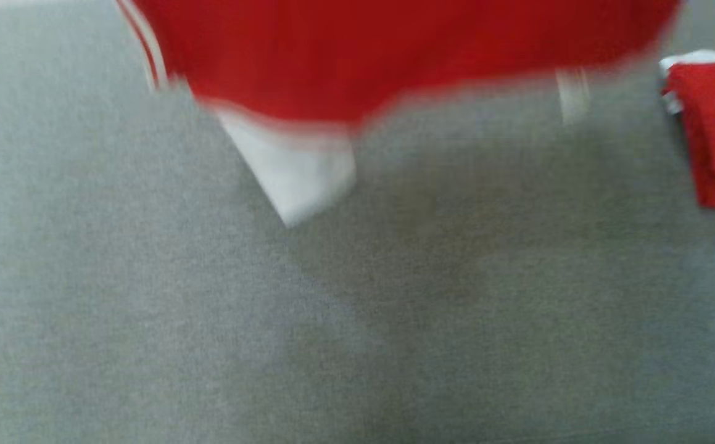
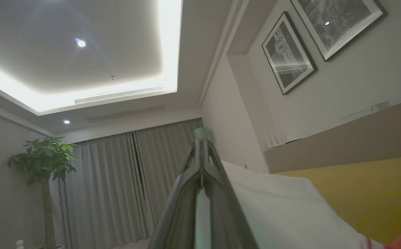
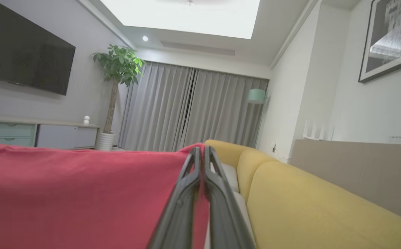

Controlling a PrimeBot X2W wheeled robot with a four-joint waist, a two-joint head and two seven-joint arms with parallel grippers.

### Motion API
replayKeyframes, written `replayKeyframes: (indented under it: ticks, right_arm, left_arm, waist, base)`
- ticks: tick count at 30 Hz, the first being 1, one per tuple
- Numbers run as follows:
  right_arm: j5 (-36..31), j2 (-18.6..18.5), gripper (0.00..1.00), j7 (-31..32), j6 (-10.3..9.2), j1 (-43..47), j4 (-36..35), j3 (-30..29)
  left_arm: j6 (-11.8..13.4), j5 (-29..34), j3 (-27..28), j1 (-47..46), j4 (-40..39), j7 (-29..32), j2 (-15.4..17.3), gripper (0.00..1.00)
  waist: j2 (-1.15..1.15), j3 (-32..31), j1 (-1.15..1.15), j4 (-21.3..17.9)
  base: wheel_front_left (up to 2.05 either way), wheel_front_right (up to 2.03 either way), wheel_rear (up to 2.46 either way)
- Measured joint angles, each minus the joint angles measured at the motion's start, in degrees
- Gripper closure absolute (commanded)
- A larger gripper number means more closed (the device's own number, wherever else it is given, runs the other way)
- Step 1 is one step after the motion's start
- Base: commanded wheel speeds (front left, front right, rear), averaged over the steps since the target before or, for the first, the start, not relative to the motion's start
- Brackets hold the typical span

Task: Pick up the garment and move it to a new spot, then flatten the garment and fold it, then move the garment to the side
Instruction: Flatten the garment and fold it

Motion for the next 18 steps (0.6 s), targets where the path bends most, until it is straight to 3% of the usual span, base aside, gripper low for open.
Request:
replayKeyframes:
  ticks: [5,8,12,18]
  right_arm:
    - [-2.4,0.0,1.0,-5.5,0.0,-8.8,6.2,0.9]
    - [-3.1,-0.2,1.0,-6.6,0.0,-10.3,8.1,1.5]
    - [-2.9,-0.6,1.0,-6.8,0.0,-9.1,10.2,2.6]
    - [-2.2,-1.0,1.0,-6.8,0.0,-2.4,9.6,1.8]
  left_arm:
    - [1.1,3.0,0.1,-10.8,6.6,-4.5,-1.1,1.0]
    - [0.8,3.0,0.3,-12.7,7.2,-4.9,-1.8,1.0]
    - [0.0,3.0,1.1,-9.9,4.7,-5.1,-2.3,1.0]
    - [-0.8,2.2,2.0,2.5,0.4,-5.1,-2.4,1.0]
  waist:
    - [0.0,4.5,-0.01,0.7]
    - [0.0,6.3,-0.02,1.4]
    - [0.0,8.5,-0.02,2.5]
    - [0.0,10.3,-0.01,4.0]
  base:
    - [0.0,0.0,0.0]
    - [0.0,0.0,0.0]
    - [0.0,0.0,0.0]
    - [0.0,0.0,0.0]
